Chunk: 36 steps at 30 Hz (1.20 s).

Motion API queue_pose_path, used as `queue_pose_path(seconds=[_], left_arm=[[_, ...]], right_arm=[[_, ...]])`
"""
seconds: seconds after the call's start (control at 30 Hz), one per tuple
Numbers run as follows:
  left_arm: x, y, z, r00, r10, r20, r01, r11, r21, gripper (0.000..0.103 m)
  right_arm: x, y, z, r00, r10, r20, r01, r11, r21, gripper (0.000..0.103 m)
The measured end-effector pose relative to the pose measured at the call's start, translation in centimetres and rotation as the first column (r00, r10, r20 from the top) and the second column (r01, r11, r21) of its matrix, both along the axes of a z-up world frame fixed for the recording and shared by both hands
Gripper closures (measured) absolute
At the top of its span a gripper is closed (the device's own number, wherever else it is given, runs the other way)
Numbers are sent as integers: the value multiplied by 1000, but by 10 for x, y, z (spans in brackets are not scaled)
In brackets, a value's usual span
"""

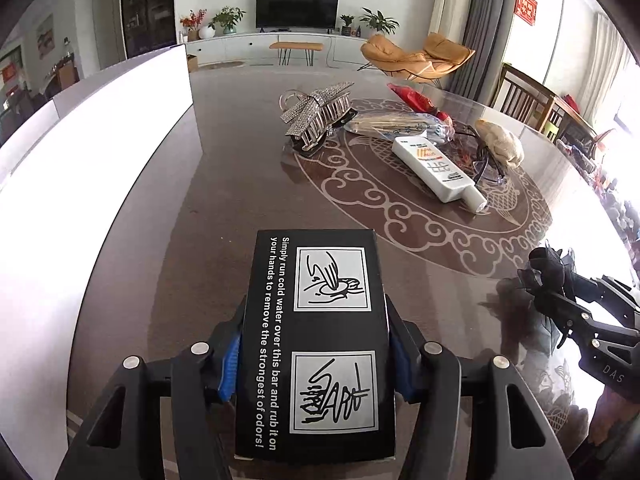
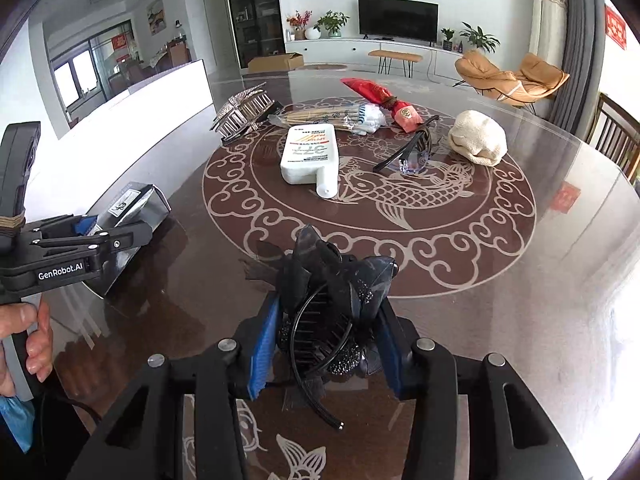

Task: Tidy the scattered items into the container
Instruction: 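Lift the black box and bow clip and carry both toward the container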

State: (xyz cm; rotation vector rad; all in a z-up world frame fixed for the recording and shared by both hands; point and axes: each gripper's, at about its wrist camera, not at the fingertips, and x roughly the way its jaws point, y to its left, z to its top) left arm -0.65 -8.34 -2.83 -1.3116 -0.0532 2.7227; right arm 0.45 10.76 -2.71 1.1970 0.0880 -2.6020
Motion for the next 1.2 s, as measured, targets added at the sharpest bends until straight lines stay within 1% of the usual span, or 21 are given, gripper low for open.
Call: queue_pose_path(seconds=[0.1, 0.17, 0.3, 0.37, 0.5, 0.77, 0.97, 1.2], left_arm=[[19, 7, 15, 999, 4, -40, -3, 1000, 22, 45], [31, 13, 18, 999, 7, -50, -6, 999, 36, 45], [46, 23, 13, 999, -17, -47, 18, 1000, 20, 45], [49, 23, 14, 999, -24, -49, 25, 999, 26, 45], [51, 19, 19, 997, -12, -71, 15, 999, 39, 45], [50, 5, 13, 998, 23, -58, -19, 997, 68, 45], [49, 4, 10, 998, 20, -54, -16, 997, 70, 45], [47, 4, 8, 999, 22, -49, -19, 997, 71, 45]], right_arm=[[13, 2, 15, 999, 2, -35, -3, 1000, -17, 58], [19, 4, 21, 999, 1, -47, -3, 1000, -28, 58], [27, 12, 22, 999, -23, -33, 22, 998, -51, 58], [30, 14, 21, 999, -33, -18, 32, 998, -56, 58], [37, 13, 25, 999, -43, -24, 42, 998, -51, 58], [40, -4, 29, 999, -12, -33, 11, 1000, -27, 58], [41, -16, 28, 999, 11, -32, -11, 1000, -20, 58], [40, -19, 24, 1000, 14, -23, -15, 1000, -24, 58]])
